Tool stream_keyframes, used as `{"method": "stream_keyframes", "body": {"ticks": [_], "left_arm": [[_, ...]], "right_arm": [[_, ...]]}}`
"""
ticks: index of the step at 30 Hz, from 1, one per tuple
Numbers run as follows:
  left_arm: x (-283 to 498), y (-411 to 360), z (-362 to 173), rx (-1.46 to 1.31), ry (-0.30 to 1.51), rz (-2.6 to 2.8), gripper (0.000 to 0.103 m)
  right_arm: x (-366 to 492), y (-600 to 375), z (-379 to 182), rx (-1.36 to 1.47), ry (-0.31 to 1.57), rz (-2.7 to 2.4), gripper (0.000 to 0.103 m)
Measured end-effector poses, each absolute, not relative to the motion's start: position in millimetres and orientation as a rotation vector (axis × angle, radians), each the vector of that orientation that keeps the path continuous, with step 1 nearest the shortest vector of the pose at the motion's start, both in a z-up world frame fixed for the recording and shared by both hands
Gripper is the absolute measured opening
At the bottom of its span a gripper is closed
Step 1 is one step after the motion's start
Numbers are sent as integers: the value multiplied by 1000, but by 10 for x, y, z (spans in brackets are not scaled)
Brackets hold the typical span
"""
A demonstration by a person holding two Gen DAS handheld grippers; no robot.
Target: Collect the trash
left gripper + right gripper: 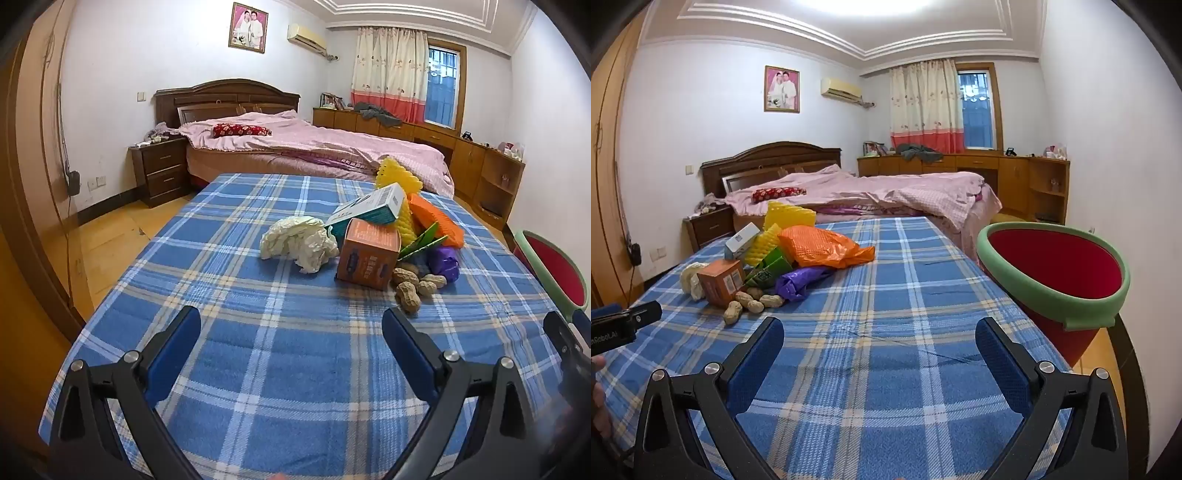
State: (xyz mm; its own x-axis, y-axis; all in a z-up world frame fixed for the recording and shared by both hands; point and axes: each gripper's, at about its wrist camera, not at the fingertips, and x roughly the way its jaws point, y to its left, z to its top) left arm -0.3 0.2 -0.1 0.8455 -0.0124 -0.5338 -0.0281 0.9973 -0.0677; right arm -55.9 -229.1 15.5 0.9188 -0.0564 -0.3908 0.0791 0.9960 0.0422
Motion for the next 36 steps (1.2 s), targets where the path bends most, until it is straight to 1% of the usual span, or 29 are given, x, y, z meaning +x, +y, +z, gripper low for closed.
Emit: {"method": "stream_keyframes", "body": {"ticks": [6, 10, 36], "left_arm": [[-17, 36, -71, -78, 558, 9, 98], [26, 56, -48, -95, 582, 8, 98], [21, 41, -29, -94, 585, 14, 98]], "right_arm": [[-562, -2321, 156, 69, 399, -73, 103], [-570, -2291, 156, 58, 398, -73, 103], [-574, -2295, 156, 59, 396, -71, 103]]}}
